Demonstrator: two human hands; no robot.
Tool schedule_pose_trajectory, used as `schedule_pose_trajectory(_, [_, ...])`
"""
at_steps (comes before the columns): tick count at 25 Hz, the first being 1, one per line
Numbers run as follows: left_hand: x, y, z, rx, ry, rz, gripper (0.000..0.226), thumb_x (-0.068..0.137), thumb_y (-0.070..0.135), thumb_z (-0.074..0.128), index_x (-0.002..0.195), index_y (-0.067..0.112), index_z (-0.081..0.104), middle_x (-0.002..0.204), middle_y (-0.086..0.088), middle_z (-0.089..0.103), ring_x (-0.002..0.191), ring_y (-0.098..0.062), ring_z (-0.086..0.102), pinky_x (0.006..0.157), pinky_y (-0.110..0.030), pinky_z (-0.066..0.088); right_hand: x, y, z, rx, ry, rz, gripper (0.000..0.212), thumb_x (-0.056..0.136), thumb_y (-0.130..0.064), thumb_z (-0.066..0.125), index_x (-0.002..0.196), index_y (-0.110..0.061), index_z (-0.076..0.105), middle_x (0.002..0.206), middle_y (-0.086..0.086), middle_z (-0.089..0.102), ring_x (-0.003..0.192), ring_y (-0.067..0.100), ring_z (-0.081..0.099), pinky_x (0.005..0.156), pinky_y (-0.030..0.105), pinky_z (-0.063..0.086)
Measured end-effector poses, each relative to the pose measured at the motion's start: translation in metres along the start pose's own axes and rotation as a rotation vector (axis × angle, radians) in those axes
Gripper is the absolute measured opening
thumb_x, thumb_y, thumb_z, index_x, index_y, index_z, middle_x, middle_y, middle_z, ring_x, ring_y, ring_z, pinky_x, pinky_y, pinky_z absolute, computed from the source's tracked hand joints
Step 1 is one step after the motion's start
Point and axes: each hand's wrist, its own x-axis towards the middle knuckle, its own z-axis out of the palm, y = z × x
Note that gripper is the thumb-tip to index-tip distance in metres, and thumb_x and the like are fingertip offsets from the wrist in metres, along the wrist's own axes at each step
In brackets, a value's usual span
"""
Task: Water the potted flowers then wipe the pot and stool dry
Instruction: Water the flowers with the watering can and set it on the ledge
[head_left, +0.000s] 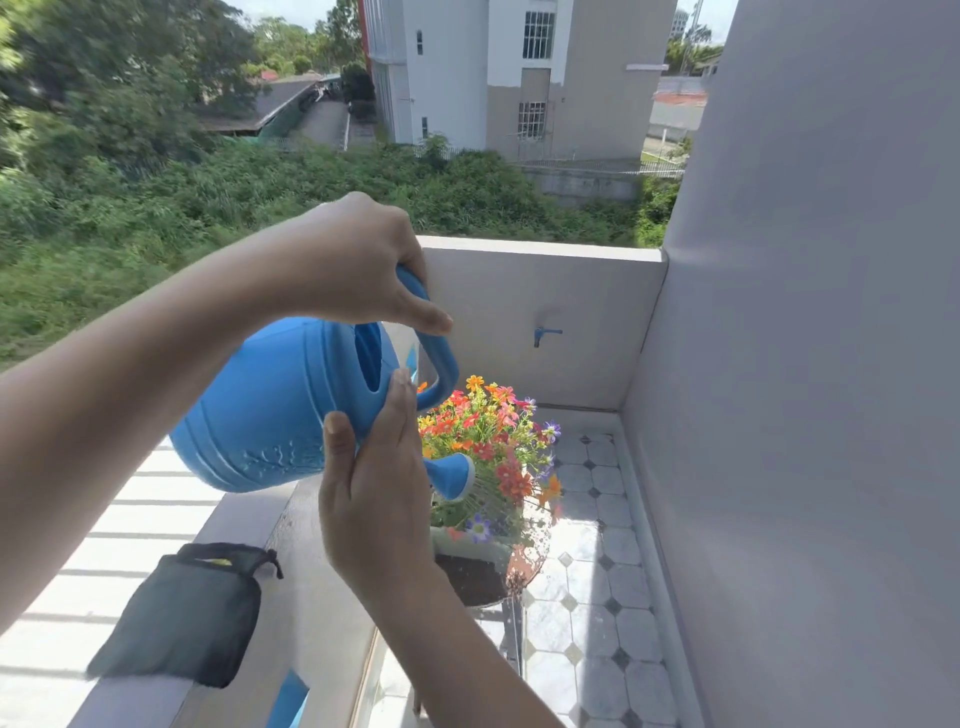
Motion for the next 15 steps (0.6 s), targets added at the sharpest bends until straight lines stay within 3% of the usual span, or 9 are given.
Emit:
schedule_pose_trajectory(9, [0.017, -0.002, -0.020, -0.022, 0.172, 0.007, 0.038, 0.071, 0.055, 0.070, 0.076, 0.018, 0.075, 0.060, -0.006, 0.065, 0.057, -0.024, 0.056, 0.051, -0.031, 0.043, 0.058, 0.002, -0.004, 0.020, 0.058, -0.115, 0.081, 0.086, -0.058, 0.014, 0.144, -0.001, 0.012, 0.155, 0.017, 0.017, 0.145, 0.024, 0.012, 0.118, 0.041, 0.022])
schedule_pose_trajectory(15, [0.017, -0.014, -0.025, 0.042, 0.116, -0.080, 0.032, 0.068, 0.056, 0.072, 0.067, 0.024, 0.071, 0.055, 0.000, 0.060, 0.054, -0.014, 0.052, 0.047, -0.024, 0.037, 0.053, -0.009, 0.012, 0.091, -0.041, -0.081, 0.082, 0.086, -0.060, 0.015, 0.145, -0.005, 0.009, 0.155, 0.014, 0.016, 0.145, 0.023, 0.013, 0.117, 0.043, 0.023])
